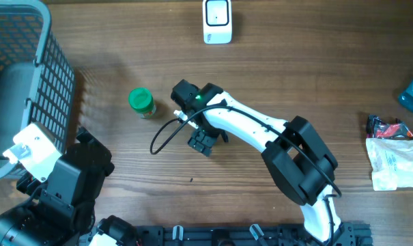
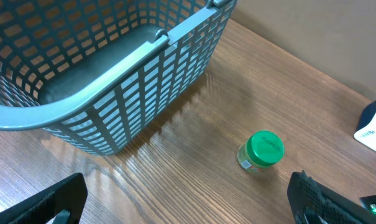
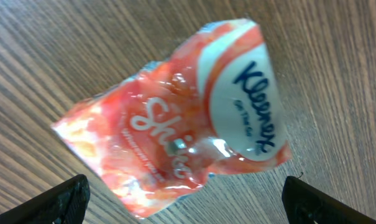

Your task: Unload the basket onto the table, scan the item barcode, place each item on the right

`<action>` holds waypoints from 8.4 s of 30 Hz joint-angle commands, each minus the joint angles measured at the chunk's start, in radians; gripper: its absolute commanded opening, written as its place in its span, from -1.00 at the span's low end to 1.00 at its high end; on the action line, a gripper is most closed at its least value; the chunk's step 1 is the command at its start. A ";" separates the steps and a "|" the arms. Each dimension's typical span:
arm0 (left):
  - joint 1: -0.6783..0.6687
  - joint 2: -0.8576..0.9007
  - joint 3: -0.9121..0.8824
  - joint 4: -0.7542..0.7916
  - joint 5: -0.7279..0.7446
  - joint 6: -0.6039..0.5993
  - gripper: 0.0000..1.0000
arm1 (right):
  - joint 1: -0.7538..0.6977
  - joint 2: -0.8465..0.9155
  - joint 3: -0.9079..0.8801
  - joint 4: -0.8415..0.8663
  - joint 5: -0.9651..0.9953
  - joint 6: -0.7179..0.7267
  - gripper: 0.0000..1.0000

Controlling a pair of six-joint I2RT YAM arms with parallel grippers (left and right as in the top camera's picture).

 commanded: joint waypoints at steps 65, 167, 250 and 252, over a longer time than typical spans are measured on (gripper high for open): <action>0.009 0.003 0.007 0.000 -0.002 -0.016 1.00 | -0.267 -0.254 -0.168 0.588 0.047 -0.434 1.00; 0.009 0.003 0.007 0.000 -0.002 -0.016 1.00 | -0.104 -0.176 -0.237 0.525 -0.216 -0.033 1.00; 0.009 0.003 0.007 0.000 -0.002 -0.016 1.00 | -0.059 -0.144 -0.257 0.660 0.005 0.424 0.29; 0.009 0.003 0.007 0.000 -0.002 -0.016 1.00 | -0.059 -0.201 -0.255 0.658 0.017 0.408 0.29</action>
